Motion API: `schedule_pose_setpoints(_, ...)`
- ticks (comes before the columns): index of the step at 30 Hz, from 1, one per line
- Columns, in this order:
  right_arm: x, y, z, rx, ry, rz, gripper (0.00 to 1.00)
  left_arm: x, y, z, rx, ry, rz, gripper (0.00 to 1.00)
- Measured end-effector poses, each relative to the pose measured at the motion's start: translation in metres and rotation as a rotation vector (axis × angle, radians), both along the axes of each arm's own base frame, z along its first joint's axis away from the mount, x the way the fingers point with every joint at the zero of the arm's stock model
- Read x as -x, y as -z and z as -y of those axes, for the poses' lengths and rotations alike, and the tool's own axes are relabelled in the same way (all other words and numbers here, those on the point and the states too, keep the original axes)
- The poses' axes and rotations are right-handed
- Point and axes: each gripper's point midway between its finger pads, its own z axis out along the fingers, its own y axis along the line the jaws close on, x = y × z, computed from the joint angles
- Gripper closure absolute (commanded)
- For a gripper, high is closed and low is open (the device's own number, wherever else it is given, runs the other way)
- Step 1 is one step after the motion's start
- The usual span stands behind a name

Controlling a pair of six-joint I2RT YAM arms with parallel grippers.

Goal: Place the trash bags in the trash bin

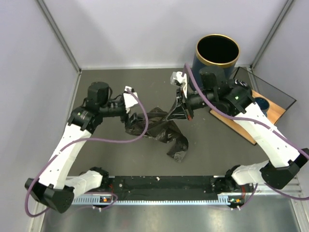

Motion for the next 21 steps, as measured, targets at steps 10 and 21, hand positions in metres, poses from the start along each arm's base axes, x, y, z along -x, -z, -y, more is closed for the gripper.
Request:
schedule_pose_setpoints(10,-0.004,-0.015,-0.009,-0.011,-0.061,0.105,1.0,-0.007,0.04,0.009,-0.083,0.046,-0.083,1.0)
schedule_pose_setpoints(21,-0.126,-0.011,-0.04,0.037,0.17,0.12,0.47,0.045,-0.007,-0.005,0.276,-0.168,-0.22,1.0)
